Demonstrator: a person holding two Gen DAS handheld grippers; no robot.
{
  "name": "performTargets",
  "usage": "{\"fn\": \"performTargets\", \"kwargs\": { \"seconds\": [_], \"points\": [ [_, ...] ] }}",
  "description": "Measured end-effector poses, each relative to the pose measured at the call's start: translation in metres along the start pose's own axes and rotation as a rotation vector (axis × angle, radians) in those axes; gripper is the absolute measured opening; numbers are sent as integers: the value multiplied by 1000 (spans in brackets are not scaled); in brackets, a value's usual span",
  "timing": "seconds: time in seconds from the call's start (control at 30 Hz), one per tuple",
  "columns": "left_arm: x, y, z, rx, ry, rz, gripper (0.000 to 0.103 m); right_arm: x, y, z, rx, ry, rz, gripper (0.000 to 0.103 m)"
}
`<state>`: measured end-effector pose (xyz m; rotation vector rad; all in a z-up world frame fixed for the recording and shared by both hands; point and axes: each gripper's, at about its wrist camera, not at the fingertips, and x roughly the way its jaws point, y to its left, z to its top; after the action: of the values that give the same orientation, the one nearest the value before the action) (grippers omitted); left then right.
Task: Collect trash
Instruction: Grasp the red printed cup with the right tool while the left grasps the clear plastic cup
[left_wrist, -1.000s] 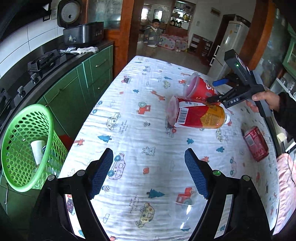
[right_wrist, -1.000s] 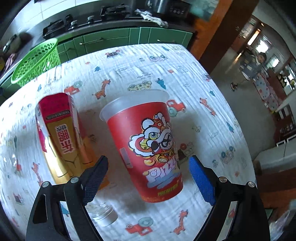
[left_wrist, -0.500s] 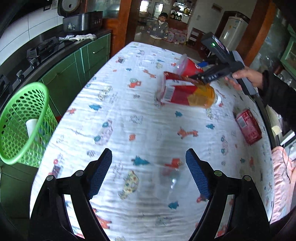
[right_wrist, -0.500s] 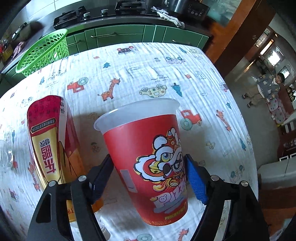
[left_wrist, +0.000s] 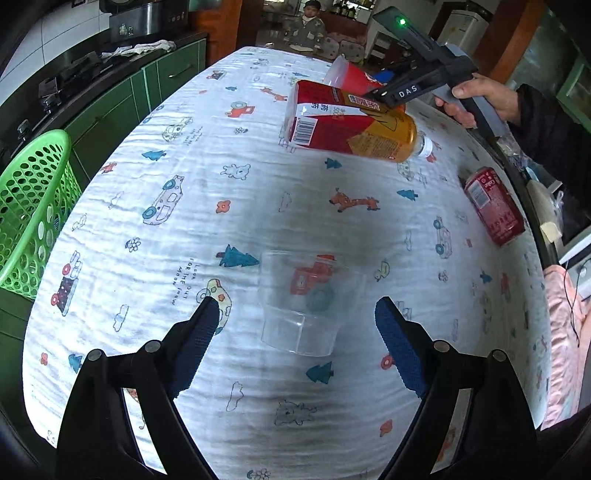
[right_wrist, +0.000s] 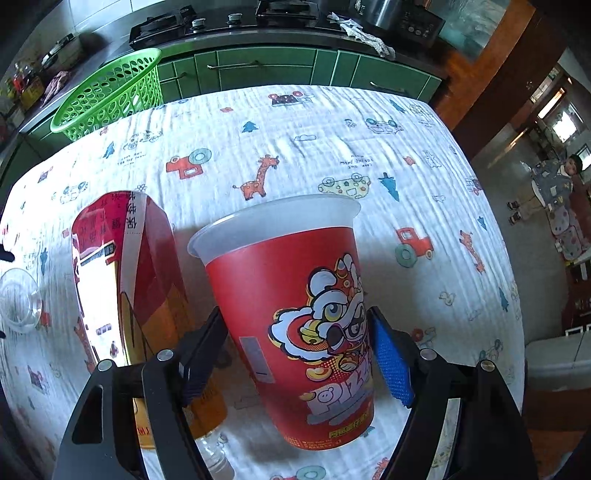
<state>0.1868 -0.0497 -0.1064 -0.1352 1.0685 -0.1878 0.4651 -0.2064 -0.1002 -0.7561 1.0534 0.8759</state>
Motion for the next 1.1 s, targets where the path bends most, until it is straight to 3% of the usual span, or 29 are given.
{"fn": "performTargets", "kwargs": {
  "seconds": [0.27,0.53,1.1],
  "points": [
    [20,-10,2,32,13,-12,84,4,5,11,2,-14,28,73],
    [32,-16,12,61,15,-7,63,5,13,16,-4,-23,34,72],
    [17,-6,1,-15,-46,-3,59,-1,51,39,-81,-64,30,71]
  ]
}}
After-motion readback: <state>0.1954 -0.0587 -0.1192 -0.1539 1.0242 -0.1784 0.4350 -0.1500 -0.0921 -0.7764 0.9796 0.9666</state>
